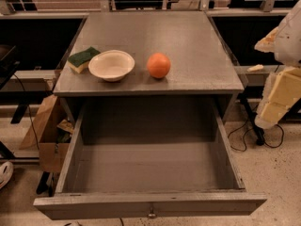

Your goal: Close top drawer

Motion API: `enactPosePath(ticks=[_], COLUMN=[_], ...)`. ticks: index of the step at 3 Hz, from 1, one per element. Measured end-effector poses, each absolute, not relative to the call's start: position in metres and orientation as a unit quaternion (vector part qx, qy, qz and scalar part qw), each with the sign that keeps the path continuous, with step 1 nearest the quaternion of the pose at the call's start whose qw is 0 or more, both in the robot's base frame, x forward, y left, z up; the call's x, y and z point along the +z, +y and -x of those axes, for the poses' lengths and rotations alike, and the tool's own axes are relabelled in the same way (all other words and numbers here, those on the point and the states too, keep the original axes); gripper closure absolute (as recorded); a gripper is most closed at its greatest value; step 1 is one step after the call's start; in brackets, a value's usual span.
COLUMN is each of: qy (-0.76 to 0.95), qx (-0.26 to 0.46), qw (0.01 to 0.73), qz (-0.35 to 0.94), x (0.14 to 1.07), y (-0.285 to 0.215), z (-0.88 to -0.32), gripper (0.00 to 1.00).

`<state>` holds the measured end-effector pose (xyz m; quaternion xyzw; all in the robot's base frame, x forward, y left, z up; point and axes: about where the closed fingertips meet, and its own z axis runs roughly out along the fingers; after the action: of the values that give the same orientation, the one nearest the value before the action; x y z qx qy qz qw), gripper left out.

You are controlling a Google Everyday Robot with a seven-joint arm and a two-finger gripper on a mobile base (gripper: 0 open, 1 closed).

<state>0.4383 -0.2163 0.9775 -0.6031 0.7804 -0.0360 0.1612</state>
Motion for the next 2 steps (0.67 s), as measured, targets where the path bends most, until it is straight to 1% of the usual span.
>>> enactPosePath(ticks=[1, 2], qy=[0.78, 0.779], qx=[-0.037, -0.032], qw=[0.163, 0.169], qz=[0.603, 0.603], x=[0.978, 0.967], y=[-0.216, -0.216], z=[-0.438, -0.424], gripper=[0.0, 0.0])
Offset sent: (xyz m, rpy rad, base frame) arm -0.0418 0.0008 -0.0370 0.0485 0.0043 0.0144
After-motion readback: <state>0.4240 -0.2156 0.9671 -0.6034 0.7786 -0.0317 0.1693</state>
